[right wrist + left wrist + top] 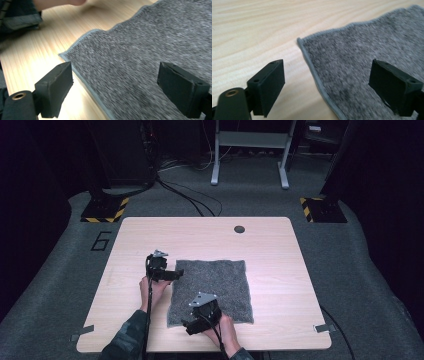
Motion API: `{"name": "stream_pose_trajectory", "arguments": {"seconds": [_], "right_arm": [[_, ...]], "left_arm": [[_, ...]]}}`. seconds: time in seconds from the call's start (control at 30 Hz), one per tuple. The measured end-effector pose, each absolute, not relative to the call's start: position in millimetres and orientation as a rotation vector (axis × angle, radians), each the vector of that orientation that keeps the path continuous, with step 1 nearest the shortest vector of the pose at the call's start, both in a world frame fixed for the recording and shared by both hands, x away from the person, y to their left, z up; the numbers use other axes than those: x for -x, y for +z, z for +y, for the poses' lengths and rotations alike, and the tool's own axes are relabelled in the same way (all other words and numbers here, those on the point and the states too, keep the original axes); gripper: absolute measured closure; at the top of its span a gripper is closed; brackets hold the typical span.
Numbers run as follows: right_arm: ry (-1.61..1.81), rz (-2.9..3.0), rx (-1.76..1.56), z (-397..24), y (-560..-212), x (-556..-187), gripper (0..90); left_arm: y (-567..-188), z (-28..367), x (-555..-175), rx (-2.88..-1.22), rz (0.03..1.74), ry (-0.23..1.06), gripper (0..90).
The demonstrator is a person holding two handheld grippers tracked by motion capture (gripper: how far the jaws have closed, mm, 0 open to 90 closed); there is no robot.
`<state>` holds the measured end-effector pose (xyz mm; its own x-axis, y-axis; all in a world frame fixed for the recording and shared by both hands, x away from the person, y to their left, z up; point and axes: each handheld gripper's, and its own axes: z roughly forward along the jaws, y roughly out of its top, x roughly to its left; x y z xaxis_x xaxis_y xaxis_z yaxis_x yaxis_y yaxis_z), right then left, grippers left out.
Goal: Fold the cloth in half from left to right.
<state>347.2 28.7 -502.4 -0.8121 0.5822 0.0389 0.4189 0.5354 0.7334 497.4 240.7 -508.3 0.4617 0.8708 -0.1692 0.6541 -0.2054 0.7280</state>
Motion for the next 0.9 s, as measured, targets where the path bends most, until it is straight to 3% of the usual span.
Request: {"name": "stream_pose_trajectory", "arguments": {"seconds": [0.53, 0.7, 0.9], "right_arm": [[1.093, 2.523, -0.805, 85.5, -520.5, -334.8, 20.5], [1.067, 2.503, -0.834, 90.0, -525.6, -334.1, 28.2], [1.076, 2.496, -0.848, 88.3, -524.3, -333.5, 47.9]], "left_arm": [[-521.2, 226.0, -517.7, -1.942, 1.319, 0.416, 19.3], [-521.8, 219.8, -517.2, -1.962, 1.292, 0.46, 28.1], [-521.5, 213.7, -514.2, -1.996, 1.251, 0.492, 43.2]]}}
